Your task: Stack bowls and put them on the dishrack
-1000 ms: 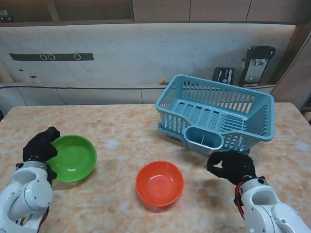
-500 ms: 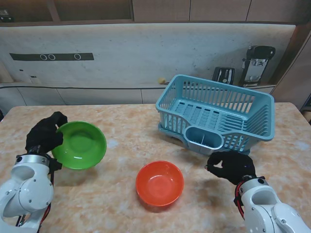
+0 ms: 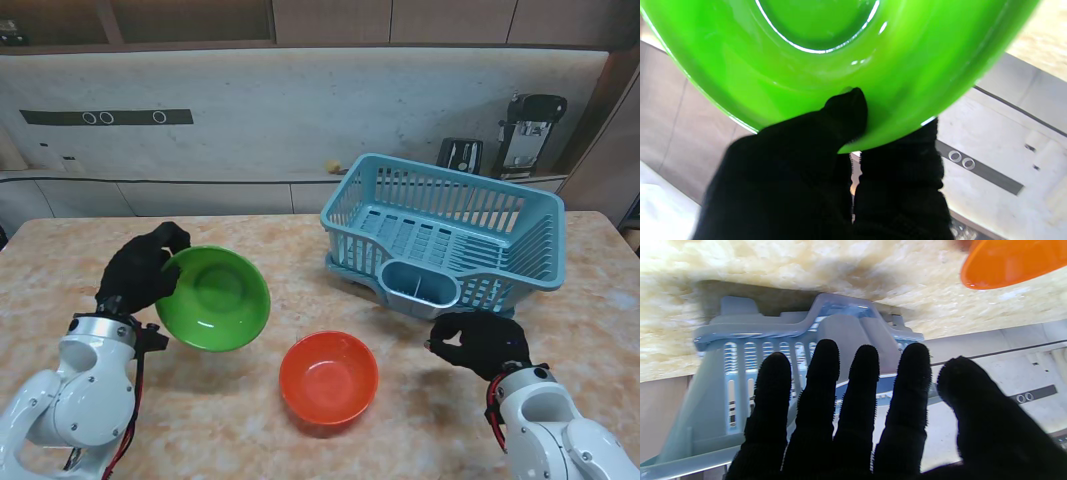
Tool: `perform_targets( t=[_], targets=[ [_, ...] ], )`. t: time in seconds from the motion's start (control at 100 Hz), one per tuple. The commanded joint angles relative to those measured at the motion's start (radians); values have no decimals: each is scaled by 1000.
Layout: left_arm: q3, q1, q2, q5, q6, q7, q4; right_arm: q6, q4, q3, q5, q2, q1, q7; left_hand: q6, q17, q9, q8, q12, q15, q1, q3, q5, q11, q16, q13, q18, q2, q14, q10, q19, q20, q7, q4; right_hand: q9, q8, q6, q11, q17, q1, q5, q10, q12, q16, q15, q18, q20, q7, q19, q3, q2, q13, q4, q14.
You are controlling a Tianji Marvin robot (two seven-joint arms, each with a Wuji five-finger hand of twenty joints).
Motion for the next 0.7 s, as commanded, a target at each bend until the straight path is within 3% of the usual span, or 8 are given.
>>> perform_targets(
  t=[0.0, 0.3, 0.69],
  targets=[
    [25, 7, -5, -23, -10, -25, -30, -18, 12, 17, 9, -4, -19, 5, -64, 121, 36, 45, -11, -3, 133, 152, 81, -8, 24, 18, -171, 51, 22, -20, 106, 102, 143, 25, 13, 5, -17, 5, -11, -12, 12, -9, 10, 6, -10, 8, -7, 12, -7, -6, 26, 3, 14, -12],
    [114, 1, 1, -128, -46, -85, -35, -44, 32, 21, 41, -8, -5, -26, -64, 123, 39, 39, -13, -10, 133, 154, 86, -12, 32, 22, -169, 50, 25, -20, 109, 110, 147, 23, 13, 5, -18, 5, -11, -12, 11, -8, 10, 7, -10, 9, -7, 12, -7, -6, 27, 3, 14, -13],
    [255, -56, 4, -201, -80, -110, 43, -46, 22, 23, 38, -8, -13, -27, -60, 125, 40, 31, -8, -17, 134, 153, 86, -20, 41, 24, -164, 51, 29, -12, 108, 115, 146, 23, 13, 5, -18, 5, -11, -12, 12, -9, 10, 6, -10, 9, -7, 13, -7, -6, 26, 3, 14, -13]
  ],
)
